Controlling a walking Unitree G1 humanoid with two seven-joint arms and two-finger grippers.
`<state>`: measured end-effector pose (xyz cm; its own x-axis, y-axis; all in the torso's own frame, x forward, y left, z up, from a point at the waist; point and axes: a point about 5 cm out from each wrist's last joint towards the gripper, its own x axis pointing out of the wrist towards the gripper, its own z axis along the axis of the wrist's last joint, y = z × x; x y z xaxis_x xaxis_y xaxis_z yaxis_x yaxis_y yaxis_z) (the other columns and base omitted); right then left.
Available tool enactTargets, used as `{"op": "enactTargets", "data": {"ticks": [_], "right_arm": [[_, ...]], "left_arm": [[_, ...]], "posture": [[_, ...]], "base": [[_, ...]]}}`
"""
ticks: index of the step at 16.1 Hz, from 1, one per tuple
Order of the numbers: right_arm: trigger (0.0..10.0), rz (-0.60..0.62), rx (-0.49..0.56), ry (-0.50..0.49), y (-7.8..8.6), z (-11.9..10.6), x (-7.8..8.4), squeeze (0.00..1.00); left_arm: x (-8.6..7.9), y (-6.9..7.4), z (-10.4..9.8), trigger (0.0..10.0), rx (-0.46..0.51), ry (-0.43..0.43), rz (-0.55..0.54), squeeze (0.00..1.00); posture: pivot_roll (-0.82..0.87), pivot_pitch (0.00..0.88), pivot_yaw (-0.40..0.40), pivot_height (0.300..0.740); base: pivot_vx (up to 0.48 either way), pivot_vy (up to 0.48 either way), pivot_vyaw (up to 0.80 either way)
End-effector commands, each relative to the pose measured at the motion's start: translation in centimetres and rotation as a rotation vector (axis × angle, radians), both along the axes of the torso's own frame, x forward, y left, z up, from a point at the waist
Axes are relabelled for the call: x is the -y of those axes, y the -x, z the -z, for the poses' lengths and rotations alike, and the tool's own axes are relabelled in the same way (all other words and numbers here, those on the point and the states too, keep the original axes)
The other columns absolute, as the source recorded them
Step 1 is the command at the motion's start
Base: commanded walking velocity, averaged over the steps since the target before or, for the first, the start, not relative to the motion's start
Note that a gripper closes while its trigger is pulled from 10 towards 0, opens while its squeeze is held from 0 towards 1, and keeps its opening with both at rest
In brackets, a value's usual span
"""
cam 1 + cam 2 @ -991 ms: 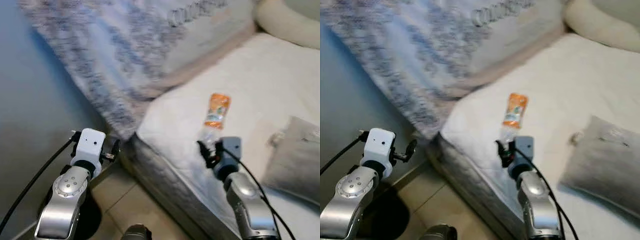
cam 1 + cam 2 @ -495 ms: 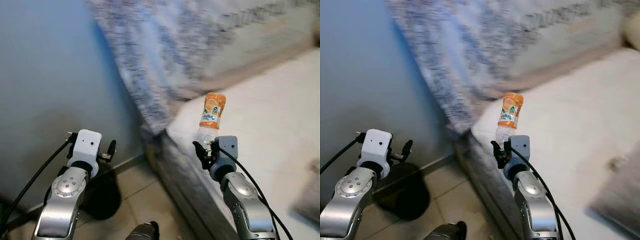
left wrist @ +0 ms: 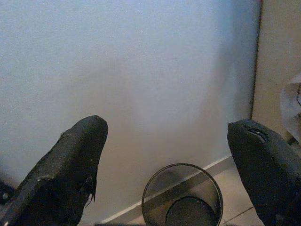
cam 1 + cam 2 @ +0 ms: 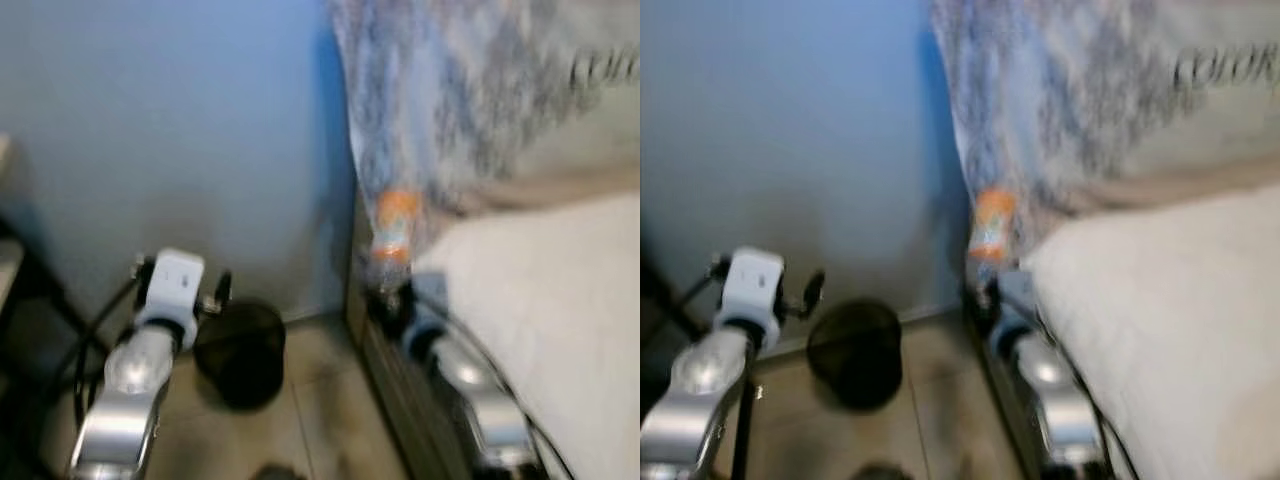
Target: Clean up the room
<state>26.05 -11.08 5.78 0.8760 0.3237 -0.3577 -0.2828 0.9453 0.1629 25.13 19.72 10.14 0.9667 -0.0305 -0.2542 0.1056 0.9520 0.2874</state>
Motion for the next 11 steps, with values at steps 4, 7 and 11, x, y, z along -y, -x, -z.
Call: {"op": "enactTargets", "data": {"ticks": [4, 7, 11], "right_arm": [[10.0, -0.006, 0.020, 0.041, -1.05, -0.54, 0.22, 0.00], [10.0, -0.007, 0.017, 0.067, -1.08, -0.20, 0.07, 0.00], [10.0, 0.012, 0.015, 0.112, -1.18, 0.28, 0.11, 0.00]], "left_arm": [[0.04, -0.15, -0.16, 10.0, 0.012, 0.009, 0.020, 0.00], [-0.06, -0.25, -0.20, 10.0, 0.011, 0.002, 0.035, 0.00], [-0.12, -0.35, -0.04, 10.0, -0.004, -0.010, 0.072, 0.00]], "posture": [[0.12, 0.000, 0.061, 0.740], [0.12, 0.000, 0.066, 0.740], [0.12, 0.000, 0.066, 0.740]], "base": [[0.198, 0.000, 0.78], [0.311, 0.000, 0.00], [0.346, 0.000, 0.00]]}}
